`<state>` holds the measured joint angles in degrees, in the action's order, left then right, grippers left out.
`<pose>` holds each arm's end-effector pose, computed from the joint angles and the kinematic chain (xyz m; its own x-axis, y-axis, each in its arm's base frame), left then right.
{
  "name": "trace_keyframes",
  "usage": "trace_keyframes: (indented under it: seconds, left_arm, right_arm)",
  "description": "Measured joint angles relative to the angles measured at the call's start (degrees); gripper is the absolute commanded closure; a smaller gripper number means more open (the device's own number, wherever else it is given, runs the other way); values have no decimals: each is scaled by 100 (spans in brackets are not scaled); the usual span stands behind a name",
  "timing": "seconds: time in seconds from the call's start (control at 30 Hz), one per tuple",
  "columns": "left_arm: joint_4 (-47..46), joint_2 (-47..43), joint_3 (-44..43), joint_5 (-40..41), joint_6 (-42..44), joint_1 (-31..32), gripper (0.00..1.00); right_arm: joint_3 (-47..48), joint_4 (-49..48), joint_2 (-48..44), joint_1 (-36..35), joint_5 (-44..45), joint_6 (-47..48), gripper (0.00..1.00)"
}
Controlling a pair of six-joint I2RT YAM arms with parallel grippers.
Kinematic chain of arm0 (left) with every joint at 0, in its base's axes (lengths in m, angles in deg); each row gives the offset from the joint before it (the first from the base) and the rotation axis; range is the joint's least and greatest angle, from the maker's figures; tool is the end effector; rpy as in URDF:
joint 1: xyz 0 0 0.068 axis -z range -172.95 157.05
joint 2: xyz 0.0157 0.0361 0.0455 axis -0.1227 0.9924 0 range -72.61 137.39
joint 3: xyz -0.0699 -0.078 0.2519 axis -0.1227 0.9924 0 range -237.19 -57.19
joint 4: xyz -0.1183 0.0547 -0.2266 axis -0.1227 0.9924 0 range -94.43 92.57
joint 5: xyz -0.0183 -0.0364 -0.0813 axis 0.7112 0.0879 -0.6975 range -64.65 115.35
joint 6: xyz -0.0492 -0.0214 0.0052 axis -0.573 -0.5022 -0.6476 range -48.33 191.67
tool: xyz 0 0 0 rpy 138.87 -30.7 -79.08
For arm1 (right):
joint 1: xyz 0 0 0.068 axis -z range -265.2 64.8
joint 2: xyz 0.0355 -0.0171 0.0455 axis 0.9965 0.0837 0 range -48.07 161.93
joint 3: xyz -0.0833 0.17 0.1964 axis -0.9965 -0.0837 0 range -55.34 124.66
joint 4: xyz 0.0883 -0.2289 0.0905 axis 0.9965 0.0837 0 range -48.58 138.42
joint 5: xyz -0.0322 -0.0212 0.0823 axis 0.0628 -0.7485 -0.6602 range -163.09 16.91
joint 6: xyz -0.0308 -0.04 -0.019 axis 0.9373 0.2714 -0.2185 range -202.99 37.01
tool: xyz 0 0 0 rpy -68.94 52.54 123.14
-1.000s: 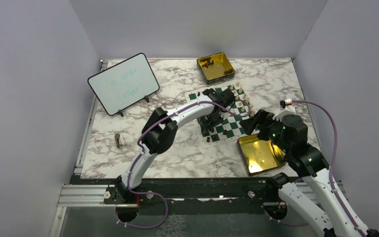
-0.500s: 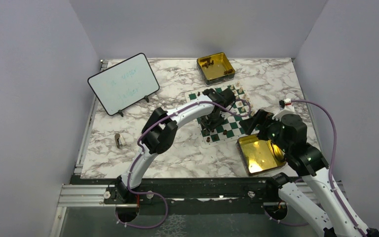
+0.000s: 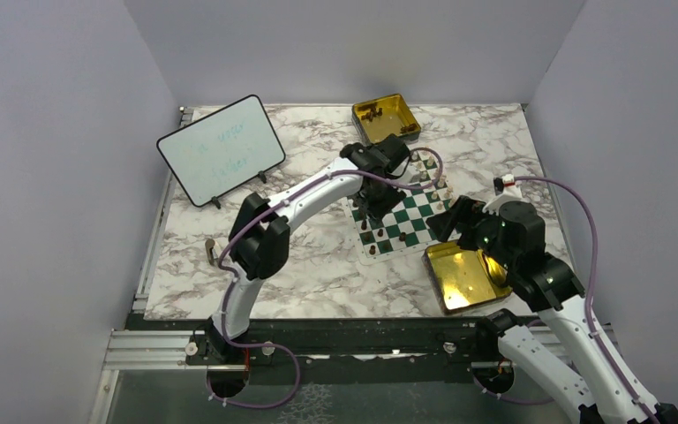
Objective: Set up the chess pieces on the board
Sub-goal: Place the chess piece on the chessboard, then pick up the chess piece from the chessboard.
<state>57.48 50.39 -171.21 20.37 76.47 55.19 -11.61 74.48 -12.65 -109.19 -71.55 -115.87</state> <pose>0.2986 -0.3379 0.2525 -0.5646 0.7551 -0.3332 0.8110 0.5825 -0.0543 0.1266 0.0554 0.3153 -0.5298 0.3581 -0.7688 -0.1149 0.8678 0.4834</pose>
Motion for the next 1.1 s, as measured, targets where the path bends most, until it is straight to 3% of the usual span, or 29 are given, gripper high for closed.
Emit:
trace_keyframes:
  seconds: [0.27, 0.3, 0.33, 0.37, 0.5, 0.87, 1.0, 1.1]
  left_arm:
    - [-1043, -1095, 1425, -721, -407, -918, 42]
    - [-1228, -1266, 1668, -820, -479, -1099, 36]
    - [-1460, -1478, 1954, -933, -560, -1329, 14]
    - [-1665, -1700, 2247, -1016, -627, -1532, 3]
    - [-2409, -2538, 3141, -1189, -885, -2162, 1]
    - [-4212, -4546, 5265, -1429, -1248, -3117, 1]
    - [-4833, -5165, 6161, -1493, -1633, -3654, 1]
    - [-5134, -5390, 6677, -1436, -1954, -3718, 1]
  right_arm:
    - [-2, -26, 254, 0, -48, 50, 36]
    - [-2, -31, 328, 0, -55, 63, 38]
    - [-2, -35, 415, 0, -57, 79, 38]
    - [-2, -37, 516, 0, -59, 92, 39]
    - [-2, -81, 1029, 0, -192, 114, 42]
    - [-4, -542, 2885, -2, -551, 299, 60]
    - [0, -717, 3405, -13, -564, 387, 62]
    - [46, -807, 3779, -42, -560, 472, 63]
